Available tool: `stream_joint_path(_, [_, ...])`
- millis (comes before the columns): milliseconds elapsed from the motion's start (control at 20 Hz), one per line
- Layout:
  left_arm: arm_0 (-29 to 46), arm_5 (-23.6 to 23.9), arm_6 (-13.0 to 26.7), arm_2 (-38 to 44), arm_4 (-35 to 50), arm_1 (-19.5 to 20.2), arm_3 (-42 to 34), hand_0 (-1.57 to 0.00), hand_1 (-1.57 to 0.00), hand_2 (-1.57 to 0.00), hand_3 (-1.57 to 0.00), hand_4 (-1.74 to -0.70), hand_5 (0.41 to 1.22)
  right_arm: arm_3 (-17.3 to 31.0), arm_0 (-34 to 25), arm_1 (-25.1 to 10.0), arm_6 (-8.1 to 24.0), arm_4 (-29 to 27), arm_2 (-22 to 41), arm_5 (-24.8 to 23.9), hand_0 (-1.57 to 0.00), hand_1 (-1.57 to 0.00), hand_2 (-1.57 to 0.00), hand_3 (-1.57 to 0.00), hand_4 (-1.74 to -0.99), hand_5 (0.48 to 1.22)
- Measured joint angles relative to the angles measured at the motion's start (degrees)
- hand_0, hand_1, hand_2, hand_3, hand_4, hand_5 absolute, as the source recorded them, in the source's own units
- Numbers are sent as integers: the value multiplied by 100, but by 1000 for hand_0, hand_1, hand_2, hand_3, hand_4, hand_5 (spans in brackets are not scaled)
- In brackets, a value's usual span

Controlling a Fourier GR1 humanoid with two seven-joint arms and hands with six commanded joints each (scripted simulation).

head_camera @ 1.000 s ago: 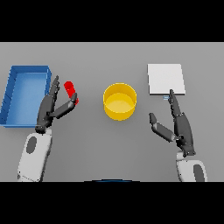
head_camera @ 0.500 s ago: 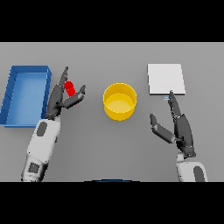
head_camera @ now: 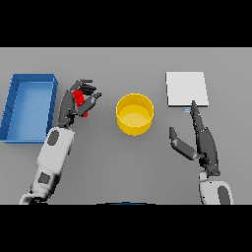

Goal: Pick up the red beaker and tilt it to pour out 1 green nut into yellow bowl. Pick up the yellow bowl and place it on the metallic measuring scale.

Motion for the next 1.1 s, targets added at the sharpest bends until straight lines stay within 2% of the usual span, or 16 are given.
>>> stream_joint_path(100, [-6,21,-580,4,-41,-98,115,-1162,-1176,-1173,-997,-1601,1073,45,-65,-1,71,-6,5,25,1,1,1,1,-1233,688])
stream_joint_path(150, [-56,-49,-614,49,30,-79,184,-1244,-1255,-1253,-1111,-1572,1103,38,-70,34,97,-13,4,0,1,1,1,1,-1233,686])
stream_joint_path(200, [-73,-12,-490,52,38,-107,171,-1309,-1318,-1317,-1203,-1606,1119,126,-117,-9,99,-27,-56,-10,1,1,1,1,-1232,685])
stream_joint_path(250, [-74,6,-525,54,51,-120,174,-1361,-1369,-1367,-1277,-1633,1125,88,-123,32,22,-14,-25,-29,1,1,1,1,-1219,680])
stream_joint_path(400, [-22,65,-427,62,86,-115,52,-1464,-1467,-1467,-1420,-1686,1129,116,-80,39,5,92,23,-67,1,1,1,1,-1186,670])
stream_joint_path(600, [-166,129,-37,-114,-67,30,-333,-1527,-1529,-1528,-1509,-1718,1126,152,-68,2,-139,204,34,-123,1,1,1,1,-1127,659])
stream_joint_path(700, [-134,47,51,-316,-260,224,-574,-1543,-1544,-1544,-1532,-1726,1130,148,-68,-6,-65,315,56,-189,1,1,1,1,-1108,656])
stream_joint_path(750, [-169,23,224,-479,-429,298,-681,-1549,-1549,-1549,-1539,-1729,1134,87,1,-33,-194,337,61,-198,1,1,1,1,-1103,656])
stream_joint_path(800, [-187,-30,214,-633,-613,466,-772,-1553,-1554,-1554,-1546,-1732,1137,73,-22,-49,-113,364,53,-216,1,1,1,1,-1101,658])
stream_joint_path(950, [-409,-238,770,-1300,-1364,845,-1059,-1559,-1560,-1560,-1555,-1735,1132,72,-56,-81,-66,338,36,-179,1,1,1,1,-1092,663])
stream_joint_path(1100, [-420,-385,1074,-1652,-1665,907,-1270,-1559,-1560,-1560,-1555,-1735,1128,65,-7,-87,-156,269,53,-90,1,1,1,1,-1092,665])
